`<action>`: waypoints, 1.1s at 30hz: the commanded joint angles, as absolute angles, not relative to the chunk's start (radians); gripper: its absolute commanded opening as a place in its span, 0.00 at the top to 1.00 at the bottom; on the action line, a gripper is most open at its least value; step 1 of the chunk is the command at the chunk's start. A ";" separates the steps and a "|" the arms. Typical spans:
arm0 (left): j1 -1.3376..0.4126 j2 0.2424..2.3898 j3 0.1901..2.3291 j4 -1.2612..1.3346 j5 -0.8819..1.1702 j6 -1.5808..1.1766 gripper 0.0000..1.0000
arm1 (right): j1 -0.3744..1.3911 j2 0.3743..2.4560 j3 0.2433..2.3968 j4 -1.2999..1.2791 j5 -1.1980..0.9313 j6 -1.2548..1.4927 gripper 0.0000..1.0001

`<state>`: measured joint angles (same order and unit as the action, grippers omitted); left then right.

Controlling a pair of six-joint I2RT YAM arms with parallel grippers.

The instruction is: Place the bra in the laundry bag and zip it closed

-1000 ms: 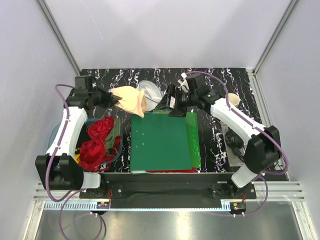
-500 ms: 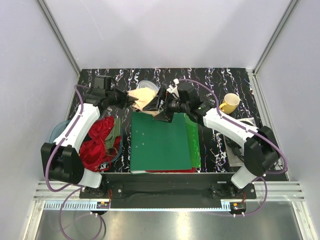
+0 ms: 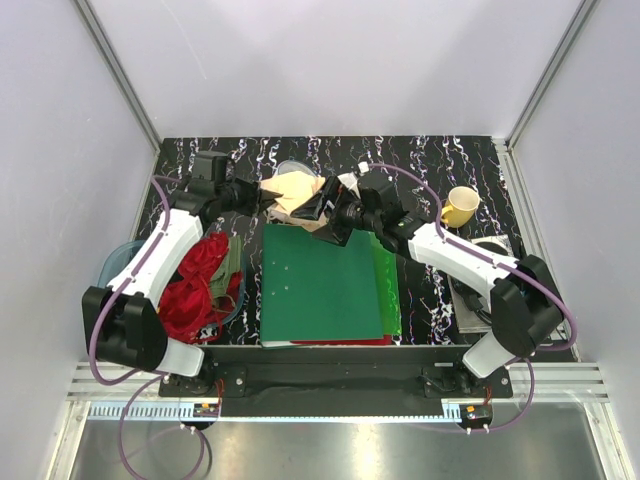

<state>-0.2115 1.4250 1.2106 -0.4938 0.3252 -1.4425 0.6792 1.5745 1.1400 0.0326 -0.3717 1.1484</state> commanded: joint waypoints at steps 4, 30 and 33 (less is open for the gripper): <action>-0.225 1.312 1.158 -0.433 0.322 -1.516 1.00 | 0.689 1.528 1.127 0.170 -0.258 1.177 0.00; -0.348 1.195 1.049 -0.445 0.287 -1.454 0.59 | 0.629 1.611 1.180 0.166 -0.210 1.010 0.87; -0.347 1.189 1.100 -0.510 0.261 -1.318 0.21 | 0.565 1.612 1.196 0.161 -0.340 0.942 0.96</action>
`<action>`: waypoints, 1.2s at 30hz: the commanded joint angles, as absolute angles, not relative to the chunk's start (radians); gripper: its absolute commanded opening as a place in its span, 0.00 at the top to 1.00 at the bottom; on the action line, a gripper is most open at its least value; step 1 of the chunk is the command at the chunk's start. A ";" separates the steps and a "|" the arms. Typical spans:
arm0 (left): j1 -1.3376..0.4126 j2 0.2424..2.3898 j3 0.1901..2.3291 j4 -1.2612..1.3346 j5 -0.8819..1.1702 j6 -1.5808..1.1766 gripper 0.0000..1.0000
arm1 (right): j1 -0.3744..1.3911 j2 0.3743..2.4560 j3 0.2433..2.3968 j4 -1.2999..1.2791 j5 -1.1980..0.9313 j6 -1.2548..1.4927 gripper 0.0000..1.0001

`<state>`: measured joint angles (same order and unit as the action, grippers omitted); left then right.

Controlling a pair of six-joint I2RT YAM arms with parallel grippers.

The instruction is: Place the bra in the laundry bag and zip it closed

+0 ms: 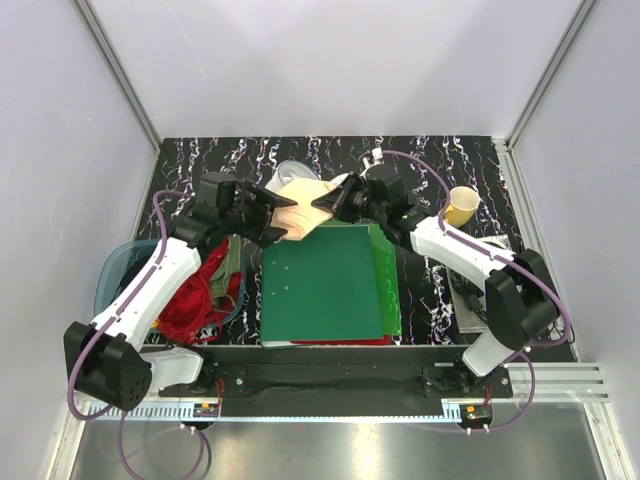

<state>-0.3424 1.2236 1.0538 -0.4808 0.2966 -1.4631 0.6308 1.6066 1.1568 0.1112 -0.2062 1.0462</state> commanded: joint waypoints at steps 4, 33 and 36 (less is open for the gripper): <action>-0.325 1.207 1.244 -0.551 0.288 -0.974 0.03 | 0.442 1.615 1.244 0.060 -0.700 0.835 0.97; -0.426 1.341 1.108 -0.124 1.066 -0.827 0.11 | 0.410 1.350 1.319 -0.411 -0.841 0.448 0.89; -0.425 1.336 1.103 -0.104 1.046 -0.850 0.50 | 0.403 1.359 1.313 -0.410 -0.860 0.486 0.68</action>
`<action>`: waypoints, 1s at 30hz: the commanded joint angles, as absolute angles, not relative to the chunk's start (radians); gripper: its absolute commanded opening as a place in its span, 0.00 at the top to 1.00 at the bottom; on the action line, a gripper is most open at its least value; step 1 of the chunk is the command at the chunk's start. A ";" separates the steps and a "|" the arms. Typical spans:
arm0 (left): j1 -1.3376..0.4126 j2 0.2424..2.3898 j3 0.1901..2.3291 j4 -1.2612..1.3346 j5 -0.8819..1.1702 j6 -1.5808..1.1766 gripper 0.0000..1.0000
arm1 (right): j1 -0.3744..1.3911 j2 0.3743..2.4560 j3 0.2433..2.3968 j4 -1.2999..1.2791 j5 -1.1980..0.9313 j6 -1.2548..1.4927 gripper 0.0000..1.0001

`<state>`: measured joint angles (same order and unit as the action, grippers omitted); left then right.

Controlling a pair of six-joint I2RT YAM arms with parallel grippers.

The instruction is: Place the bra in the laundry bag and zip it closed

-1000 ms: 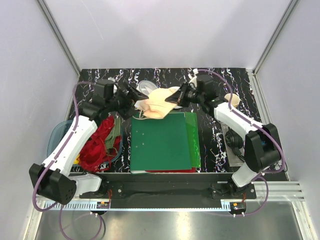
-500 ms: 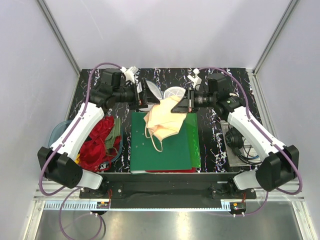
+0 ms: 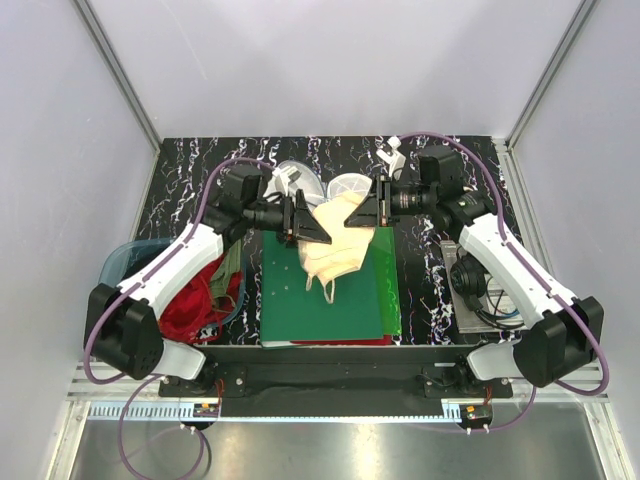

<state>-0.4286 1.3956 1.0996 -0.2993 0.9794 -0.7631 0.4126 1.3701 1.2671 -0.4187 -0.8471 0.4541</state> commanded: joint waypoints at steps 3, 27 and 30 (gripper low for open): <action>-0.425 1.332 1.124 -0.104 0.997 -0.844 0.71 | 0.400 1.358 1.287 -0.411 -0.905 0.543 0.30; -0.419 1.210 1.230 -0.352 0.709 -0.656 0.16 | 0.370 1.316 1.141 -0.163 -0.850 0.865 1.00; -0.385 1.192 1.332 -0.558 0.609 -0.548 0.01 | 0.351 1.302 1.131 -0.163 -0.918 0.835 1.00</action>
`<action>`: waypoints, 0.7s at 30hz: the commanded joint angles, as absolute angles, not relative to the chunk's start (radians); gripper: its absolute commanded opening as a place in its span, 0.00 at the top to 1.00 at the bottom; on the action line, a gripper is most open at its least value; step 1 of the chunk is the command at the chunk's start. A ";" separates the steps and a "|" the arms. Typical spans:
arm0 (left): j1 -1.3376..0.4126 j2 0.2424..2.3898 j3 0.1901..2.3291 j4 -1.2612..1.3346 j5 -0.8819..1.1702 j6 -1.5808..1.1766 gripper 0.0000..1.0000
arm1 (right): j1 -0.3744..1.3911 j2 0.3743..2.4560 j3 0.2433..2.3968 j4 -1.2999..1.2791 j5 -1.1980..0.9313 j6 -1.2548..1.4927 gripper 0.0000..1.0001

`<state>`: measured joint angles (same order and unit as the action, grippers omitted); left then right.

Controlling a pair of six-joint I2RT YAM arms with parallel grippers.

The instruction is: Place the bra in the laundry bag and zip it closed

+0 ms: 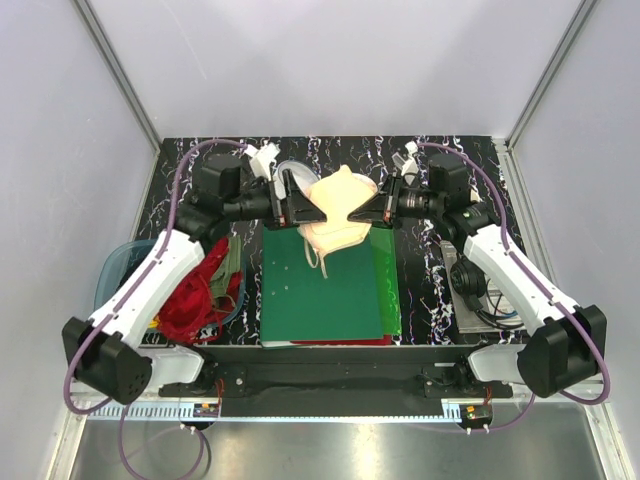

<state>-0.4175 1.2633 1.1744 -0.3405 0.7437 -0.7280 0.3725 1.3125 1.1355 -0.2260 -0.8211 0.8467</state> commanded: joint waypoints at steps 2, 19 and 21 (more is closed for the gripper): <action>-0.361 1.184 1.386 -0.665 0.551 -0.508 0.01 | 0.339 1.293 1.121 -0.163 -0.963 0.802 1.00; -0.423 1.282 1.416 -0.660 0.768 -0.641 0.01 | 0.334 1.253 1.072 -0.163 -1.088 0.747 1.00; -0.443 1.287 1.384 -0.602 0.772 -0.679 0.01 | 0.333 1.255 1.075 -0.160 -1.100 0.746 1.00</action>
<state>-0.4152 1.2934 1.4193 -0.6876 0.7116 -0.6044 0.3374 1.2892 1.0523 -0.2028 -1.0431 0.7624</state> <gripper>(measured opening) 0.987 0.050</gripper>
